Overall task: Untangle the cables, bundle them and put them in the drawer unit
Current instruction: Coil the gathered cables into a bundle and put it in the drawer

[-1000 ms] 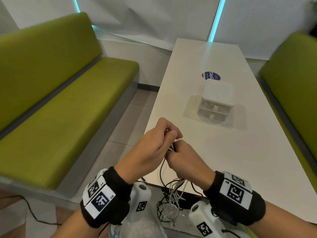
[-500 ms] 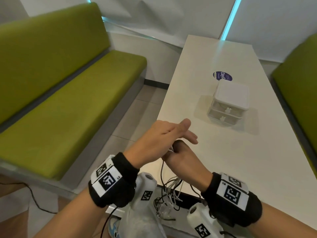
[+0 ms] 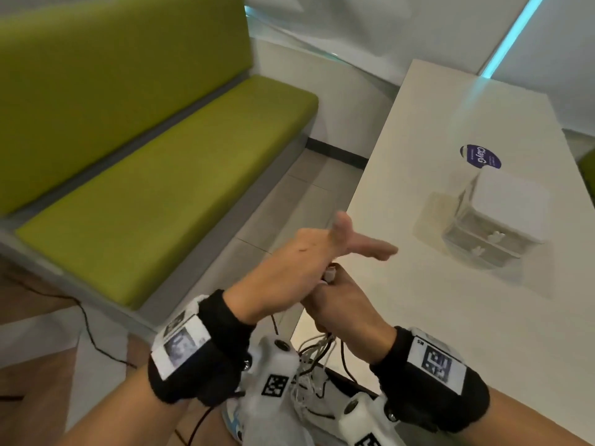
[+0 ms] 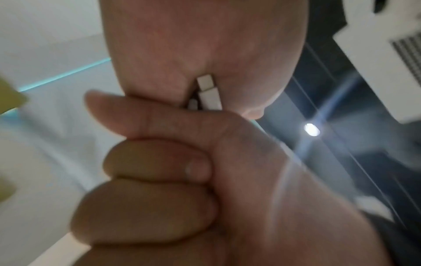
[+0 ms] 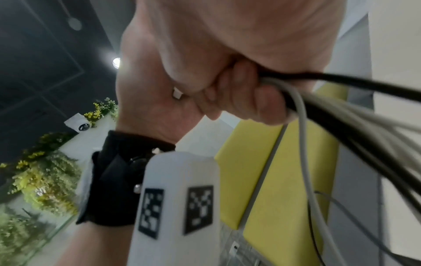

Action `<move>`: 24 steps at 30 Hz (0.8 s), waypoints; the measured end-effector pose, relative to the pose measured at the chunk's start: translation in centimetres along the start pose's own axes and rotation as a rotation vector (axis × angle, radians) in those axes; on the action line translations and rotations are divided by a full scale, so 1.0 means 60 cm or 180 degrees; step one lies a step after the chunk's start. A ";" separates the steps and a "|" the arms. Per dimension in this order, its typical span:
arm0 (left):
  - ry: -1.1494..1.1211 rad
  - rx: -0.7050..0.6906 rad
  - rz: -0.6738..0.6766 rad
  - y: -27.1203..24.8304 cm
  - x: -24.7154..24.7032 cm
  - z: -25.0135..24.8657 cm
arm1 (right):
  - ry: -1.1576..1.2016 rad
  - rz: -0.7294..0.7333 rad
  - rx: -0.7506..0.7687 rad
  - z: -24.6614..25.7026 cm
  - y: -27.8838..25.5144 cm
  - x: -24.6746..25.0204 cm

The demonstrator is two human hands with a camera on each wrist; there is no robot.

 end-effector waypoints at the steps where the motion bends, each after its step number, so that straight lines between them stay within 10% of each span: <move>1: -0.0443 -0.0111 -0.0141 -0.008 0.030 0.004 | 0.0088 -0.0033 -0.0046 -0.004 0.020 -0.001; 6: -0.1043 -0.0330 -0.1251 -0.048 0.165 0.084 | 0.0624 0.0204 -0.0106 0.041 0.101 -0.008; 14: -0.1526 0.0091 -0.0433 -0.015 0.196 0.184 | 0.0743 -0.0079 0.0284 0.094 0.227 0.026; 24: -0.0726 0.0377 -0.0874 -0.011 0.263 0.163 | 0.0998 0.0152 0.0377 0.163 0.290 0.025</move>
Point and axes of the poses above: each hand's wrist, its own y-axis towards the middle knuckle, its own x-axis out of the back of the hand, z = x × y, the point moved 6 cm from there along y, towards the middle knuckle, and after that the axes turned 14 degrees about z, right-handed, at the moved point
